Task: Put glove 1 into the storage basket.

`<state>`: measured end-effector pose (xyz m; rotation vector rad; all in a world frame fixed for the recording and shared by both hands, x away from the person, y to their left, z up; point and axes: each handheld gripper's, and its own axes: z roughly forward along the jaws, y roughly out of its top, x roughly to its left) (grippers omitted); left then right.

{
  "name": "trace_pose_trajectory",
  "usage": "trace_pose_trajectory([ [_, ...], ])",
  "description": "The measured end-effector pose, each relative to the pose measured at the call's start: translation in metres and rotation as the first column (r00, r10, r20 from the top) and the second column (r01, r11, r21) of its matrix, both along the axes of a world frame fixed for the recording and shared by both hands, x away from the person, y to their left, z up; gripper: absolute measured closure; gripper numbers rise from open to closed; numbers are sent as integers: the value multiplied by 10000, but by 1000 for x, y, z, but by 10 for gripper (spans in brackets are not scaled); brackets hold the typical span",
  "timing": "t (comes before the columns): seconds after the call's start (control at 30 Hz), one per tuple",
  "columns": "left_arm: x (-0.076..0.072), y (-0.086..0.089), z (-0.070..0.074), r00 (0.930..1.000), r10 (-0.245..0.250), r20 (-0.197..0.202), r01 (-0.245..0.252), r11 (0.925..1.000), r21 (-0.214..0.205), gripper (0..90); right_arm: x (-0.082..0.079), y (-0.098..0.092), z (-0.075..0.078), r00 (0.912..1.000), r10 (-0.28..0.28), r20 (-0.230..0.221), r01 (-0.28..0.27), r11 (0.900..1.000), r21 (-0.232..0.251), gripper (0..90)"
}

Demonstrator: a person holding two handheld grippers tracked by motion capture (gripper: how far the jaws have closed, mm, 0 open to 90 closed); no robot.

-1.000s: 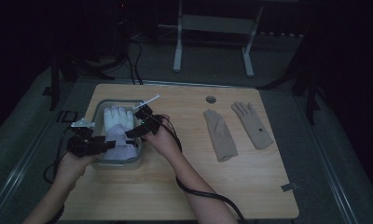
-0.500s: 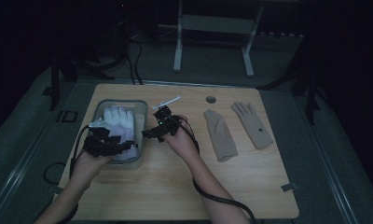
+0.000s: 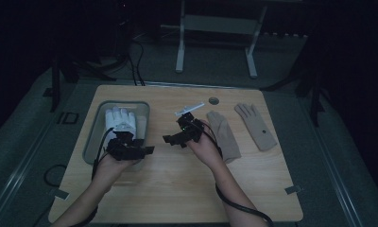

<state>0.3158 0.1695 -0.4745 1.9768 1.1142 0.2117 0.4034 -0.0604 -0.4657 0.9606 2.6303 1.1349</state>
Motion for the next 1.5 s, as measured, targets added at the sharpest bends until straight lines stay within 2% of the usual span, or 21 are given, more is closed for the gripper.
trace_pose_trajectory([
  [0.07, -2, -11, -1, 9999, 92, 146, -99, 9991, 421, 349, -1, -9, 0, 10000, -65, 42, 65, 10000, 74, 120],
  [0.2, -6, -29, -5, 9987, -381, 346, 366, 9984, 432, 243, -5, -27, -5, 9996, -196, 206, 198, 9997, -109, 128],
  [0.37, -9, -49, -14, 9958, -704, 589, 670, 9961, 578, 132, -10, -51, -12, 9991, -431, 61, 432, 9990, -123, 128],
  [0.43, -9, -53, -17, 9950, -808, 595, 776, 9955, 546, 31, -10, -55, -13, 9986, -532, -20, 532, 9984, -187, 130],
  [0.53, -11, -62, -25, 9910, -994, 898, 974, 9949, 261, 22, -11, -70, -17, 9965, -830, -40, 829, 9963, -228, 130],
  [0.57, -12, -65, -27, 9873, -1090, 1153, 1083, 9940, 124, 22, -11, -74, -18, 9961, -886, -3, 886, 9958, -219, 130],
  [0.63, -15, -72, -32, 9803, -1300, 1488, 1272, 9915, 280, 22, -11, -88, -22, 9941, -1080, -110, 1078, 9941, -147, 122],
  [0.67, -16, -74, -33, 9782, -1369, 1563, 1351, 9906, 220, 22, -11, -88, -22, 9941, -1080, -110, 1078, 9941, -147, 122],
  [0.73, -16, -80, -40, 9720, -1650, 1671, 1619, 9863, 319, 22, -10, -96, -25, 9925, -1187, -303, 1183, 9929, -159, 122],
  [0.77, -16, -82, -44, 9691, -1742, 1747, 1734, 9846, 202, 22, -10, -101, -26, 9909, -1282, -407, 1277, 9917, -145, 121],
  [0.87, -16, -85, -53, 9679, -1867, 1682, 1898, 9818, -24, 22, -9, -114, -31, 9879, -1459, -535, 1462, 9893, 6, 120],
  [0.93, -18, -86, -60, 9677, -1858, 1703, 1934, 9807, -288, 22, -9, -121, -34, 9874, -1515, -465, 1513, 9885, -70, 114],
  [1.03, -22, -86, -68, 9634, -1948, 1840, 2087, 9762, -590, 22, -8, -131, -39, 9842, -1701, -499, 1689, 9853, -268, 114],
  [1.07, -23, -86, -71, 9632, -1928, 1871, 2082, 9759, -662, 22, -7, -136, -41, 9809, -1894, -447, 1882, 9817, -300, 113],
  [1.17, -26, -87, -79, 9619, -1743, 2105, 1884, 9809, -486, 22, -6, -151, -45, 9799, -1997, -19, 1995, 9793, -357, 139],
  [1.23, -28, -86, -87, 9627, -1570, 2203, 1730, 9834, -549, 22, -5, -156, -47, 9803, -1974, 48, 1975, 9797, -343, 146],
  [1.27, -29, -86, -90, 9628, -1491, 2253, 1650, 9849, -534, 22, -4, -161, -49, 9791, -2016, 250, 2025, 9784, -410, 191],
  [1.33, -30, -84, -96, 9606, -1343, 2432, 1563, 9850, -734, 22, -2, -169, -54, 9799, -1913, 570, 1943, 9796, -520, 225],
  [1.43, -31, -81, -101, 9534, -1264, 2739, 1539, 9847, -815, 22, 1, -175, -60, 9746, -2009, 990, 2108, 9721, -1033, 295],
  [1.47, -31, -81, -101, 9531, -1263, 2750, 1556, 9839, -874, 23, 3, -179, -61, 9695, -2203, 1078, 2307, 9683, -955, 319],
  [1.5, -31, -80, -101, 9528, -1239, 2772, 1562, 9829, -978, 22, 5, -182, -63, 9684, -2270, 1029, 2359, 9681, -842, 335],
])
